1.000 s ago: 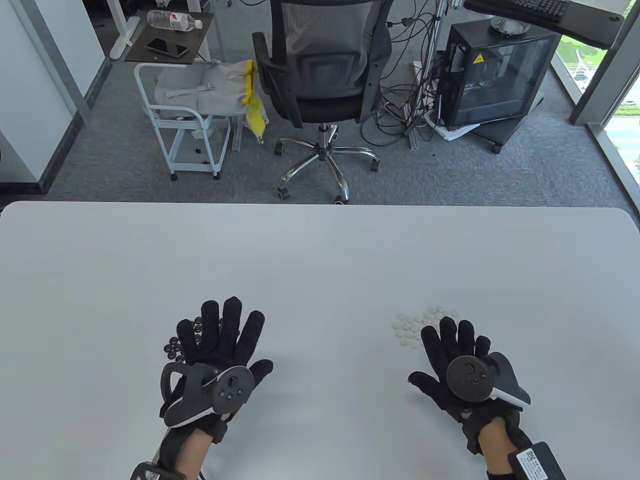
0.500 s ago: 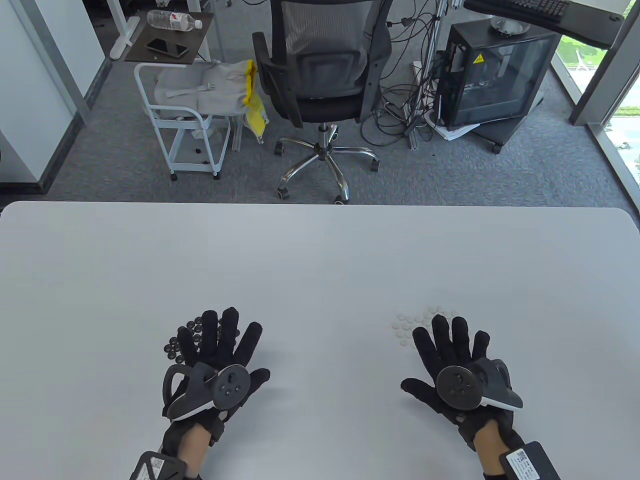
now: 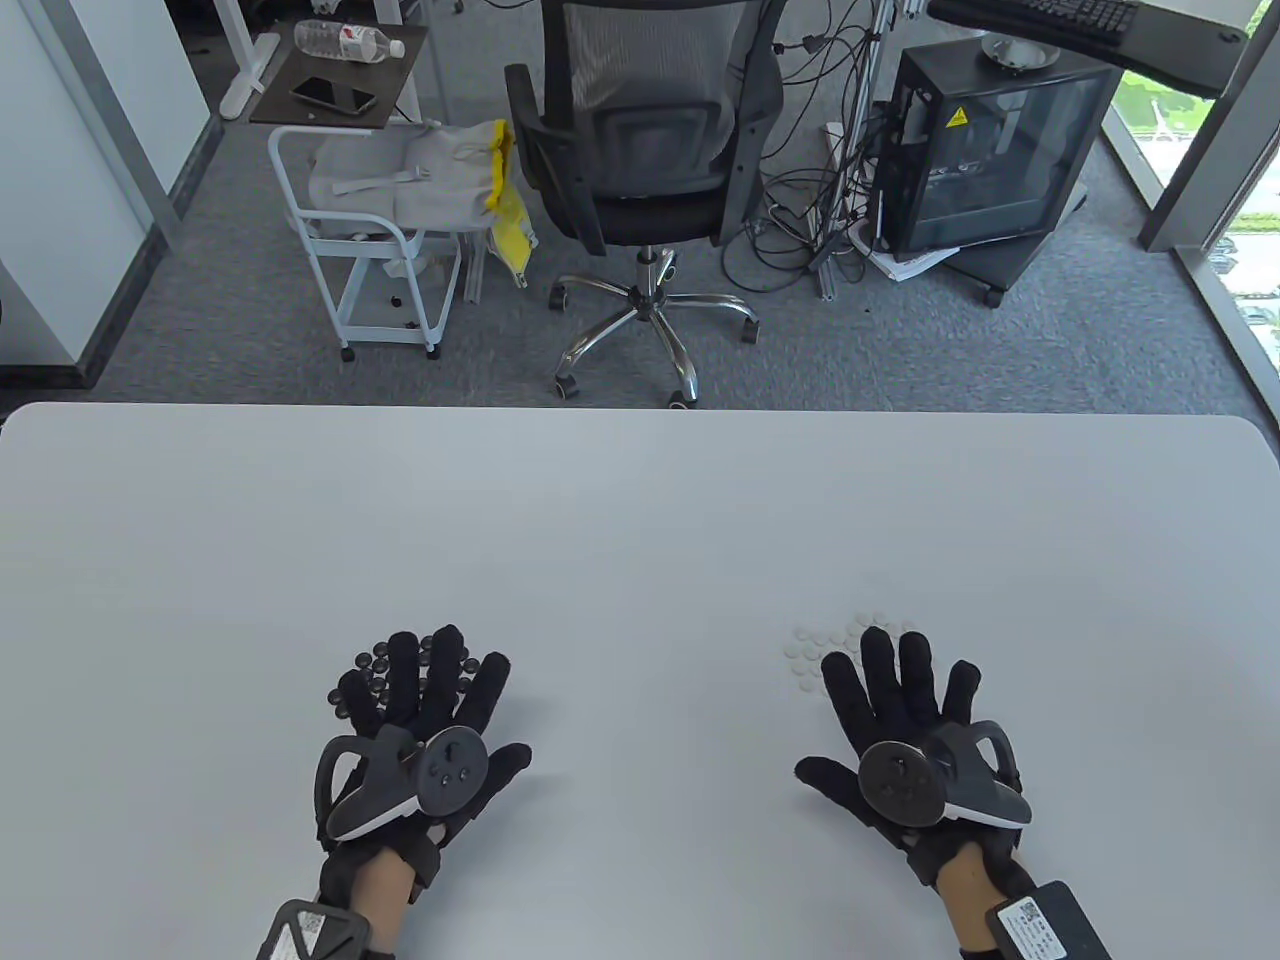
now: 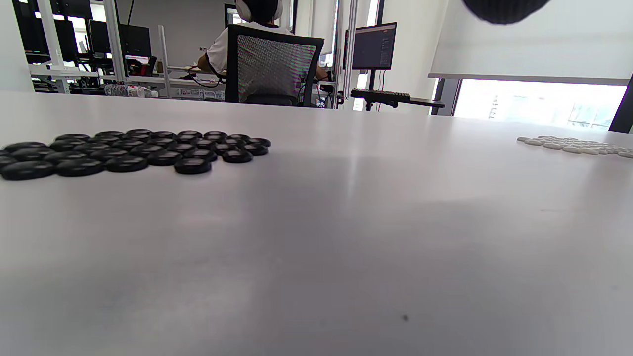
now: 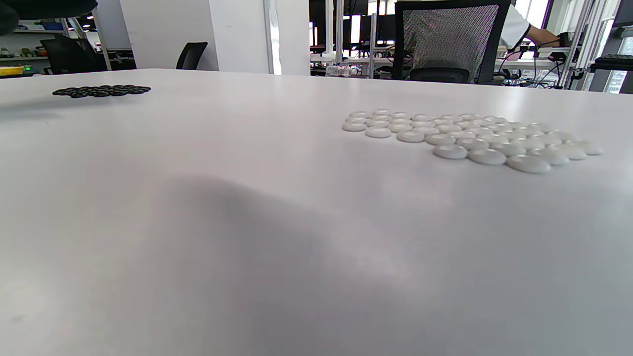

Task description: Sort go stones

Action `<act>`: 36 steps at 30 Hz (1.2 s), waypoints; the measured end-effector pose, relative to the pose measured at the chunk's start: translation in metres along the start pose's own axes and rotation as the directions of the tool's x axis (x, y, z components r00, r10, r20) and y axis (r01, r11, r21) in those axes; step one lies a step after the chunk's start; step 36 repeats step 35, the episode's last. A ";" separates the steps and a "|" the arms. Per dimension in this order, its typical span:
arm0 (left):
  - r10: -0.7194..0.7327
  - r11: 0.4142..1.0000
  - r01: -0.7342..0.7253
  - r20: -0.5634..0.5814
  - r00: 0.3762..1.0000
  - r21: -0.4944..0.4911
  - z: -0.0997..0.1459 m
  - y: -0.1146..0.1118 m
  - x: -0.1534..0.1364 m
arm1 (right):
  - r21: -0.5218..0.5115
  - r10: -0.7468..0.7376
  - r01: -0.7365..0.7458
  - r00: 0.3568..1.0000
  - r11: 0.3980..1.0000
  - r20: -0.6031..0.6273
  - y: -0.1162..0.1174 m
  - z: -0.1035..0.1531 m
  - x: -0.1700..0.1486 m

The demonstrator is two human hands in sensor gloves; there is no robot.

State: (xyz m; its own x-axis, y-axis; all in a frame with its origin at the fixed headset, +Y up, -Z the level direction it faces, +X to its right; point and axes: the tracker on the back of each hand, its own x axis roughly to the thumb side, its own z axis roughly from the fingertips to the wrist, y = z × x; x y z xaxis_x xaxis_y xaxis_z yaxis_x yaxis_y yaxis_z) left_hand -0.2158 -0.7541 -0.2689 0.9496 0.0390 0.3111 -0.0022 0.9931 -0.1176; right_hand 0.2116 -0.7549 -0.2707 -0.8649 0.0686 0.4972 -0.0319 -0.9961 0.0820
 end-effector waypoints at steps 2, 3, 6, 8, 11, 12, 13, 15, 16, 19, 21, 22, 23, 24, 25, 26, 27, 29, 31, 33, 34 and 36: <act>0.013 1.000 -0.013 0.011 1.000 -0.010 0.000 0.000 0.001 | 0.009 -0.004 0.004 1.000 1.000 -0.010 0.001 -0.001 0.000; 0.030 1.000 -0.030 0.016 0.999 -0.007 0.000 -0.001 0.001 | 0.020 -0.011 0.011 1.000 1.000 -0.015 0.002 -0.001 0.000; 0.021 1.000 -0.021 0.012 1.000 -0.006 0.001 -0.001 0.002 | 0.028 -0.007 0.007 1.000 1.000 -0.016 0.004 -0.002 -0.001; 0.025 1.000 -0.024 0.008 1.000 -0.002 0.001 0.000 0.001 | 0.026 -0.010 0.010 1.000 1.000 -0.015 0.004 -0.003 -0.001; 0.028 0.999 -0.028 -0.005 1.000 -0.021 0.002 0.000 -0.001 | 0.023 0.022 -0.022 1.000 1.000 -0.018 0.003 -0.003 0.001; 0.032 0.999 -0.032 -0.009 0.999 -0.021 0.002 0.000 -0.002 | 0.022 0.017 -0.016 1.000 1.000 -0.016 0.003 -0.003 0.001; 0.034 0.999 -0.035 -0.014 0.999 -0.023 0.002 0.000 -0.003 | 0.020 0.005 -0.005 1.000 1.000 -0.014 0.003 -0.003 0.001; 0.037 0.999 -0.037 -0.016 0.999 -0.022 0.003 0.000 -0.003 | 0.021 0.007 -0.006 1.000 1.000 -0.013 0.004 -0.003 0.001; 0.037 0.999 -0.037 -0.016 0.999 -0.022 0.003 0.000 -0.003 | 0.022 0.008 -0.008 1.000 1.000 -0.014 0.004 -0.003 0.001; 0.043 0.999 -0.043 -0.020 0.999 -0.023 0.002 -0.001 -0.004 | 0.013 -0.003 0.003 1.000 1.000 -0.016 0.003 -0.003 0.001; 0.044 0.998 -0.045 -0.023 0.999 -0.032 0.002 -0.002 -0.004 | 0.011 -0.003 0.003 1.000 1.000 -0.016 0.002 -0.002 0.001; 0.045 0.998 -0.046 -0.024 0.999 -0.034 0.002 -0.002 -0.004 | 0.009 -0.005 0.005 1.000 1.000 -0.016 0.002 -0.002 0.001; 0.047 0.998 -0.048 -0.026 0.999 -0.038 0.002 -0.002 -0.005 | 0.010 -0.008 0.008 1.000 1.000 -0.016 0.003 -0.002 0.000; 0.048 0.998 -0.049 -0.028 0.998 -0.040 0.002 -0.002 -0.005 | 0.011 -0.010 0.010 1.000 1.000 -0.017 0.003 -0.002 0.000; 0.048 0.998 -0.049 -0.030 0.998 -0.041 0.002 -0.003 -0.005 | 0.014 -0.012 0.013 1.000 1.000 -0.018 0.003 -0.002 0.000; 0.049 0.998 -0.050 -0.031 0.998 -0.044 0.002 -0.003 -0.005 | 0.020 -0.022 0.022 1.000 1.000 -0.020 0.004 -0.003 0.000; 0.049 0.998 -0.051 -0.031 0.998 -0.046 0.002 -0.003 -0.005 | 0.024 -0.030 0.030 0.999 0.999 -0.021 0.004 -0.003 0.000; 0.050 0.998 -0.051 -0.032 0.998 -0.043 0.003 -0.002 -0.005 | 0.029 -0.025 0.025 0.999 0.999 -0.020 0.004 -0.003 0.001; 0.050 0.998 -0.052 -0.032 0.998 -0.038 0.003 -0.002 -0.005 | 0.028 -0.024 0.024 1.000 0.999 -0.018 0.004 -0.004 0.001; 0.051 0.998 -0.052 -0.032 0.998 -0.038 0.003 -0.002 -0.005 | 0.030 -0.026 0.026 1.000 0.999 -0.017 0.004 -0.004 0.001; 0.052 0.998 -0.053 -0.033 0.998 -0.039 0.003 -0.002 -0.005 | 0.032 -0.023 0.024 1.000 0.999 -0.017 0.004 -0.004 0.001; 0.051 0.998 -0.053 -0.034 0.998 -0.041 0.003 -0.002 -0.006 | 0.033 -0.023 0.023 1.000 0.999 -0.018 0.004 -0.004 0.001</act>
